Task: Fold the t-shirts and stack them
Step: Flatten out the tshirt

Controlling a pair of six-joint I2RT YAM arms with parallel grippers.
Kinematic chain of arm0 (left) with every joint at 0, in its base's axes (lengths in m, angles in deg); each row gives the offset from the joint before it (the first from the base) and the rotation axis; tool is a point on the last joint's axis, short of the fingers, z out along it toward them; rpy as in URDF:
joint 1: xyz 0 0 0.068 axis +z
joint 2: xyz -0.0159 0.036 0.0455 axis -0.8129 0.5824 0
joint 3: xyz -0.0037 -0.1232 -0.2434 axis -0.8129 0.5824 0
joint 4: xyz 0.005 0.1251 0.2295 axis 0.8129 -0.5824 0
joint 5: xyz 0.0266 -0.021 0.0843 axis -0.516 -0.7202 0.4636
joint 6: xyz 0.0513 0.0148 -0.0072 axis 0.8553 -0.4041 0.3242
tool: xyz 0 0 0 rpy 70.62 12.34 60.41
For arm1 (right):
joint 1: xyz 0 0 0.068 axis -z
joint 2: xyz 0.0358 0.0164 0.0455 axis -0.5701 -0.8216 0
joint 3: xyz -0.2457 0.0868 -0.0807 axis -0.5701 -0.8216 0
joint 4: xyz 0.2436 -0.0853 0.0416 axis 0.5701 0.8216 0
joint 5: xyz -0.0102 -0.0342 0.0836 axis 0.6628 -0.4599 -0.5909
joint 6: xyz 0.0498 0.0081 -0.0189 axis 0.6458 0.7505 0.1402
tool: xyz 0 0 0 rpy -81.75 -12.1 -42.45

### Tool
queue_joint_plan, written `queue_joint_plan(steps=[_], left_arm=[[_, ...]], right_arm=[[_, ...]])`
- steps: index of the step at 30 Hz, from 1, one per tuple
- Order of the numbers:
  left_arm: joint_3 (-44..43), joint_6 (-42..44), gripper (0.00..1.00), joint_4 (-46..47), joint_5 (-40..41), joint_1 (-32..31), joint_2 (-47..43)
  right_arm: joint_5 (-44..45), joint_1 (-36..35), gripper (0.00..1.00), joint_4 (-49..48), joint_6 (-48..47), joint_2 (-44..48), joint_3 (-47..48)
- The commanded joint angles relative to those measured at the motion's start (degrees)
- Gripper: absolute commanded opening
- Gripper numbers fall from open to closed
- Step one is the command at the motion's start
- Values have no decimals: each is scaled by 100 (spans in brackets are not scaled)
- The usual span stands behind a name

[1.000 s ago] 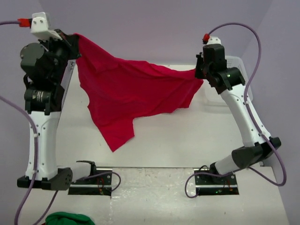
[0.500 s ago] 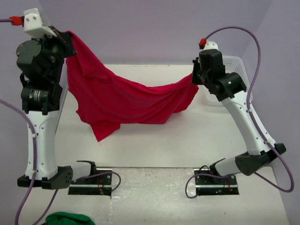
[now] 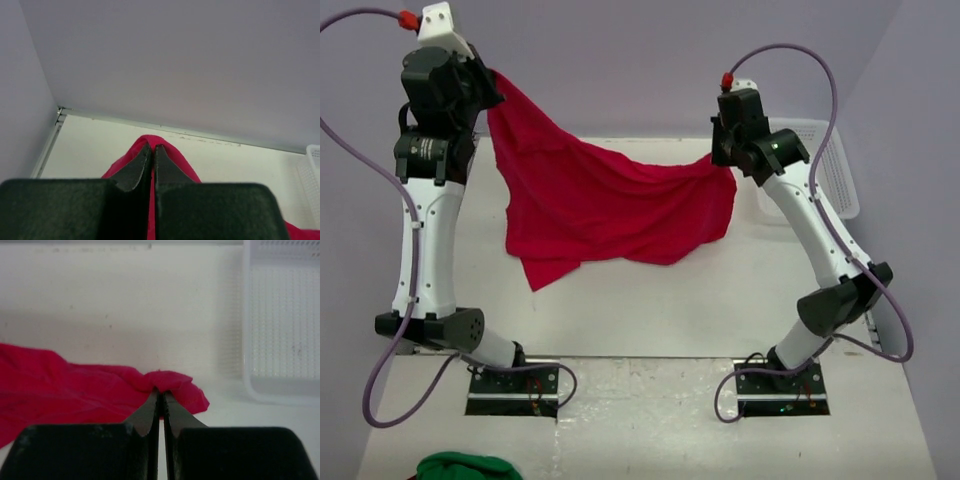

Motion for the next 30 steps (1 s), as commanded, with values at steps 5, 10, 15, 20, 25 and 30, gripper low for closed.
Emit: queue_joint_plan(steps=[5, 10, 15, 20, 25, 30], left_arm=[[-1965, 376, 0, 207, -953, -19, 1773], [-2590, 684, 0, 795, -1578, -36, 2206], [-1379, 606, 0, 2173, -2053, -150, 1065], [-463, 491, 0, 2625, -2150, -151, 26], [485, 18, 0, 2538, -2072, -151, -309], [1635, -755, 0, 1090, -1282, -159, -134]], right_arm=[[-485, 728, 0, 39, -552, -1885, 2928], [-996, 967, 0, -74, -781, -2529, 3978], [-1576, 950, 0, -812, -737, -1424, 2786], [-1989, 801, 0, -534, -719, -709, 2868], [-2552, 748, 0, 20, -291, -578, 2423], [-2324, 475, 0, -100, -166, -236, 97]])
